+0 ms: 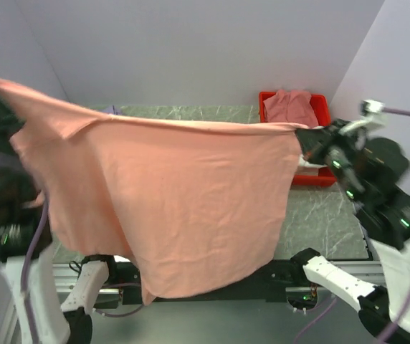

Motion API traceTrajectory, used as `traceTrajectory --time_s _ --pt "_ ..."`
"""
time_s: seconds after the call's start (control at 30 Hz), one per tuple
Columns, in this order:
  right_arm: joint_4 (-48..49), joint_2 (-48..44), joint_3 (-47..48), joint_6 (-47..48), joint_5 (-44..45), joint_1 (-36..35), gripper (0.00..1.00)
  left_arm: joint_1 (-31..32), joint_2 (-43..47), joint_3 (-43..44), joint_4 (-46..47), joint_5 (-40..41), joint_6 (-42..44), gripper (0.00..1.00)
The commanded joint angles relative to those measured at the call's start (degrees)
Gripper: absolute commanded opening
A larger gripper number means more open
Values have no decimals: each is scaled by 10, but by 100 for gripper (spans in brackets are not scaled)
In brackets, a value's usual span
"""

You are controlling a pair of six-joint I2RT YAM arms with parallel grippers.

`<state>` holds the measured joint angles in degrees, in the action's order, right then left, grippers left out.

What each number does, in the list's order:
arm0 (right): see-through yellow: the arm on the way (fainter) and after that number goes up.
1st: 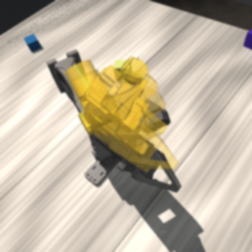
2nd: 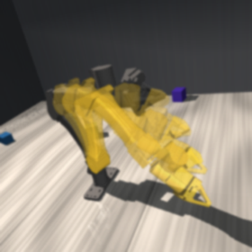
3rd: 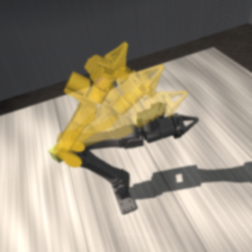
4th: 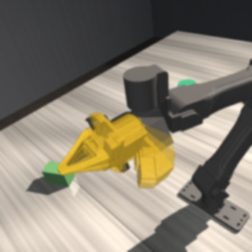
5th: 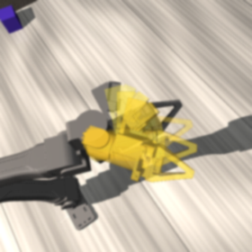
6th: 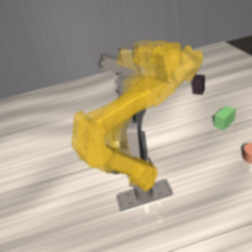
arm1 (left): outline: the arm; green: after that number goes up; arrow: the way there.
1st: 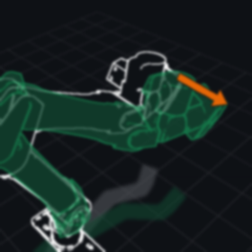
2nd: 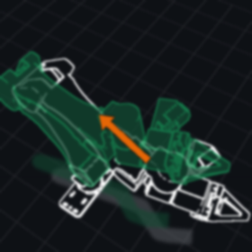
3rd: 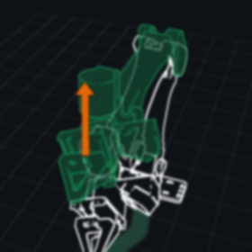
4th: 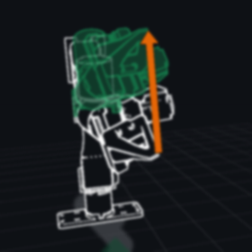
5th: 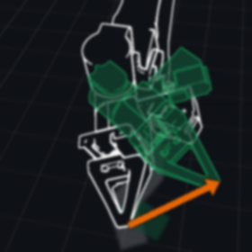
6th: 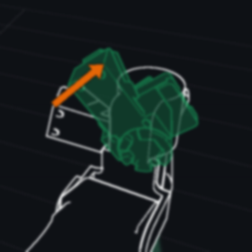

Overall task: Fold and stack the t-shirts
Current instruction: Flatten the tshirt out, then fold the tshirt

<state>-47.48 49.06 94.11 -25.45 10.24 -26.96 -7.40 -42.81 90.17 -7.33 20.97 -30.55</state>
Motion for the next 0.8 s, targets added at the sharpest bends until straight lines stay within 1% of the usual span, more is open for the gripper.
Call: traceTrajectory --time_s 0.0,0.03,0.07,0.1,0.13,0.17,0.2,0.23,0.27,0.3,0.33,0.37,0.4,0.43,0.47,0.5,0.63,0.77 --pt "95 65 -72 10 68 23 0 1 -107 -76 67 -23 41 1" --pt "111 99 -87 7 53 37 0 1 -125 -96 91 -31 50 1" --pt "148 117 -114 4 15 72 0 1 -165 -114 112 -26 62 1" --pt "171 137 -130 5 -6 87 0 1 -188 -138 137 -20 66 1" --pt "194 176 -144 7 -26 102 0 0 -212 -145 152 -20 75 1" --pt "244 200 -168 12 -73 122 0 -1 -262 -163 169 -32 97 1" --pt "266 224 -176 16 -93 131 0 0 -289 -172 209 -43 109 1" --pt "282 279 -177 20 -117 137 0 0 -318 -177 223 -56 120 1" --pt "306 310 -170 23 -140 151 0 0 -376 -182 237 -84 140 1" --pt "313 341 -161 26 -180 156 0 -2 -407 -178 245 -88 143 1" --pt "320 406 -132 31 -194 158 0 -1 -437 -168 240 -94 143 1" --pt "318 438 -113 37 -205 161 0 -1 -494 -147 234 -96 137 0" --pt "315 467 -94 41 -213 164 0 -1 -518 -136 231 -99 133 1" --pt "311 521 -58 49 -216 165 0 -2 -540 -127 226 -103 129 1" --pt "296 545 -38 55 -220 165 0 -2 -574 -114 225 -106 122 1" --pt "289 586 -19 63 -218 166 0 -2 -588 -112 228 -110 121 0" --pt "256 656 60 72 -210 170 0 -7 -617 -115 247 -111 116 0" --pt "247 684 90 72 -206 176 0 -15 -615 -126 250 -127 101 0"
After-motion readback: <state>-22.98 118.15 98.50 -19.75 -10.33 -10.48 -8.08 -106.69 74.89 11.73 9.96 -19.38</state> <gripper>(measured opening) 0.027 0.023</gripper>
